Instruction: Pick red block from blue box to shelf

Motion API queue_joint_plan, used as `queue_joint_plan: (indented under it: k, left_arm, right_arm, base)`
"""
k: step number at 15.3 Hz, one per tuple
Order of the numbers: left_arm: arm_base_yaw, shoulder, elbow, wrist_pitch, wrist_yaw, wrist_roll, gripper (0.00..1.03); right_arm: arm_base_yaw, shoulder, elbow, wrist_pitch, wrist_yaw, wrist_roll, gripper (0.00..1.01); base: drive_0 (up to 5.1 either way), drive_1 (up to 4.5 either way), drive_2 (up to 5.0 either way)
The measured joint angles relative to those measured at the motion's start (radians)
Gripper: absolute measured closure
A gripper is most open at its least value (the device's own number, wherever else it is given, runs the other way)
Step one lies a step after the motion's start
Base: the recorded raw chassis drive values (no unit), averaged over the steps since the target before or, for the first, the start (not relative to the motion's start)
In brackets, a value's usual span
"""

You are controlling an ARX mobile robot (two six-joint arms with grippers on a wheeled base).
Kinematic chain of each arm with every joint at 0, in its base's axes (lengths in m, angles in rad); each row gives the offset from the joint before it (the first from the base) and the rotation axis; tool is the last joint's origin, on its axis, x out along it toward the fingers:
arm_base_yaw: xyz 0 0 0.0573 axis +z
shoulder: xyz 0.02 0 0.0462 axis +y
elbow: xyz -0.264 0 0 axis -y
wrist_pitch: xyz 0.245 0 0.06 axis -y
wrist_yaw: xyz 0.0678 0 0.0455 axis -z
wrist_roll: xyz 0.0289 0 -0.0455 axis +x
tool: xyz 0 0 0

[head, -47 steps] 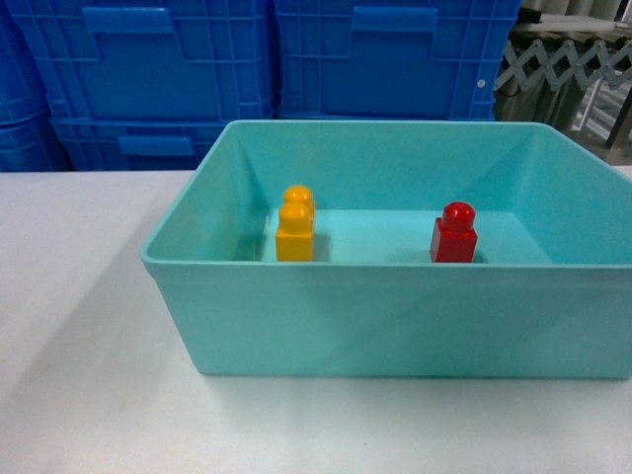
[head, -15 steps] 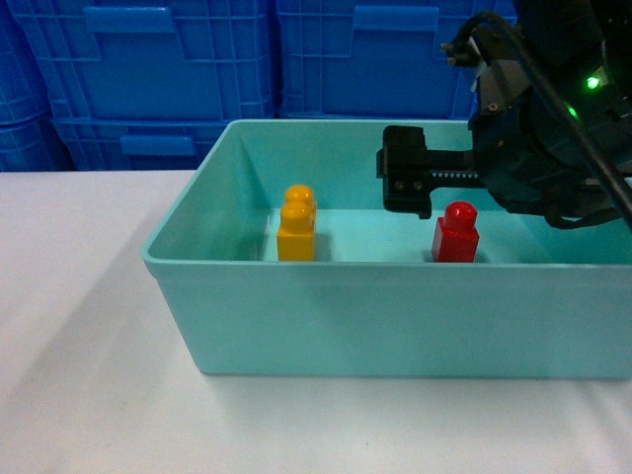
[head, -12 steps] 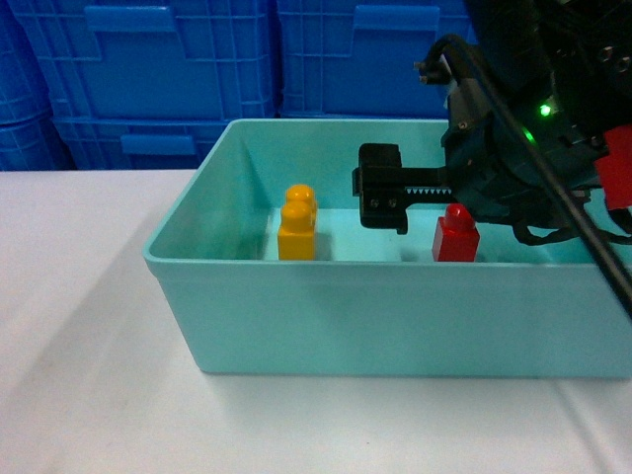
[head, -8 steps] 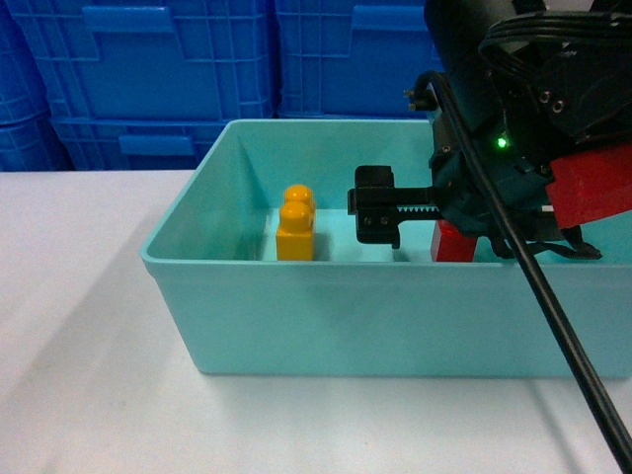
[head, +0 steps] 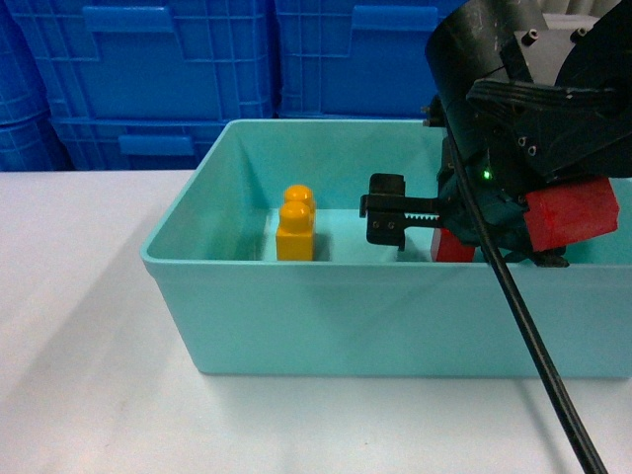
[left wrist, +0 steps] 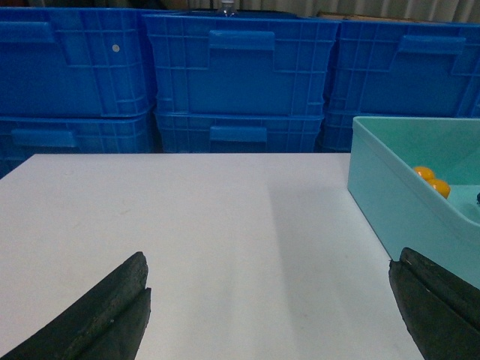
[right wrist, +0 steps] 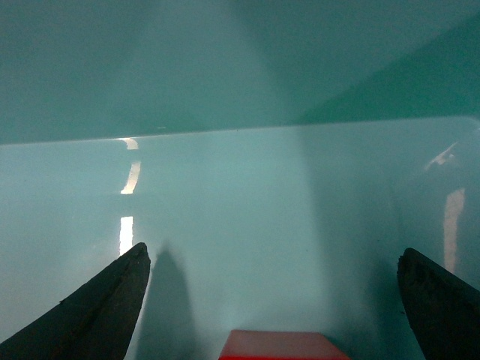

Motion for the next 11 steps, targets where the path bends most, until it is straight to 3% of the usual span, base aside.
queue_joint_plan:
  k: [2, 3, 4, 8, 10, 11]
  left_arm:
    - [0.0, 0.0, 0.0, 0.0, 0.0, 0.0, 0.05]
    - [0.0, 0.0, 0.0, 0.0, 0.0, 0.0, 0.05]
    - [0.0, 0.0, 0.0, 0.0, 0.0, 0.0, 0.05]
    - [0.0, 0.0, 0.0, 0.0, 0.0, 0.0, 0.05]
    - [0.0, 0.0, 0.0, 0.0, 0.0, 0.0, 0.05]
    - [0.0, 0.0, 0.0, 0.0, 0.0, 0.0, 0.05]
  right_arm:
    - [-0.005, 0.013, -0.002, 0.035, -0.006, -0.003, 0.03]
    - [-0.013, 0.038, -0.002, 0.1, -0.016, -0.025, 0.03]
    - [-0.013, 0.047, -0.003, 0.107, -0.008, -0.043, 0.2]
    - [-0.019, 0.048, -0.033, 0.155, 0.007, -0.065, 0.58]
    - [-0.019, 0.04, -0.066, 0.214, 0.001, -0.091, 0.74]
    - [-0.017, 0.028, -0.089, 0.244, -0.013, -0.107, 0.74]
  base:
    - [0.0, 0.0, 0.0]
    - [0.0, 0.0, 0.0]
    - [0.0, 0.0, 0.0]
    - [0.0, 0.0, 0.0]
    - [0.0, 0.0, 0.0]
    - [0.0, 0.0, 0.0]
